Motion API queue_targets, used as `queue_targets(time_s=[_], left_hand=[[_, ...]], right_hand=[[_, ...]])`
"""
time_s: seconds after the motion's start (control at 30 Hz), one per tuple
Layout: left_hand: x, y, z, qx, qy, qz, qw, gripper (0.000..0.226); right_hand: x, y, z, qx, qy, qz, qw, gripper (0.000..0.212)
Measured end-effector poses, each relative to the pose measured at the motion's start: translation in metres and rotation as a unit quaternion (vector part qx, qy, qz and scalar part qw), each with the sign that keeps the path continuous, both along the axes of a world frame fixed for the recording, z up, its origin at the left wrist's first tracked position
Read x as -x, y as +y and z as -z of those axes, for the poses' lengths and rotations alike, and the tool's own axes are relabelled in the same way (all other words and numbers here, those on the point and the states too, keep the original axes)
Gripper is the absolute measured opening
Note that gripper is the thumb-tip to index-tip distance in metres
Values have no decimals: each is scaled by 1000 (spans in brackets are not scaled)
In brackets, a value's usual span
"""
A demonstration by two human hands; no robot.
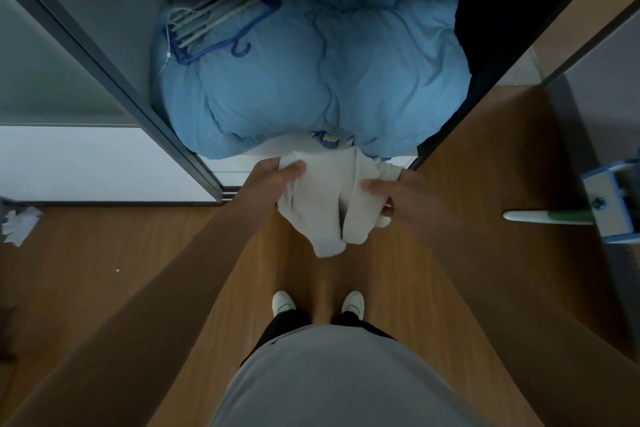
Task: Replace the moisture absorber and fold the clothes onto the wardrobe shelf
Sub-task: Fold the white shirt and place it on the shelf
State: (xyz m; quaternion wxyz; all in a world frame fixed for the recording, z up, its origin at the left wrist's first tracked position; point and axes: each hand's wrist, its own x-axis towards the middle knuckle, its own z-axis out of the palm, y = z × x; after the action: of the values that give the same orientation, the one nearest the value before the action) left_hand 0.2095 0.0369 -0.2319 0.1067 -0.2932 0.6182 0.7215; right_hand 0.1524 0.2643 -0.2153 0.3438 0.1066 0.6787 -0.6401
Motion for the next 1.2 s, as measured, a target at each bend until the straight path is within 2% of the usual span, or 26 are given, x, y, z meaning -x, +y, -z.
queue_targets(time_s=[0.13,0.2,0.3,0.37,0.43,0.53,0.6,0.67,0.73,0.8,0.9,0.97,1.0,1.07,1.13,1.17,1.2], left_hand=[[8,-5,0,69,34,-51,996,40],[9,-12,-1,132,61,-54,988,47],[10,-19,-1,182,63,-15,981,28],[11,-18,-4,144,50,-24,988,33],[12,-17,-7,61,43,-48,996,34],[15,-21,-9,-25,23,-66,997,32],[16,-25,-9,-44,6,-74,996,33],[17,-28,-10,14,-19,-57,998,32],[16,-32,-9,163,-28,3,986,28],[13,-37,-5,268,11,52,962,23],[9,-42,2,306,46,79,948,19],[8,-43,6,281,21,66,957,21],[8,-44,7,247,3,55,967,20],[5,-43,6,126,-14,50,991,14],[4,-40,2,15,-25,74,997,32],[5,-38,1,14,-31,100,994,42],[6,-34,-1,52,-38,135,989,50]], right_hand=[[6,7,-5,-91,74,0,993,28],[7,10,-8,-138,132,9,981,28],[10,10,-12,-143,166,62,974,34],[12,8,-12,-106,168,71,978,45],[10,7,-11,-44,166,15,985,49],[4,4,-3,-24,166,-79,983,42],[0,2,2,-49,172,-89,980,34],[-1,1,4,-82,191,-81,975,33],[-2,1,6,-110,214,-69,968,35],[-1,-1,8,-119,221,-65,966,38],[-2,-6,8,-139,207,-99,963,34],[-4,-8,6,-165,221,-152,949,26],[-5,-8,6,-189,241,-181,935,31],[-7,-9,7,-243,280,-224,901,47],[-9,-11,9,-281,305,-225,882,51],[-10,-11,11,-294,314,-213,877,49],[-11,-11,13,-307,325,-200,872,45]])
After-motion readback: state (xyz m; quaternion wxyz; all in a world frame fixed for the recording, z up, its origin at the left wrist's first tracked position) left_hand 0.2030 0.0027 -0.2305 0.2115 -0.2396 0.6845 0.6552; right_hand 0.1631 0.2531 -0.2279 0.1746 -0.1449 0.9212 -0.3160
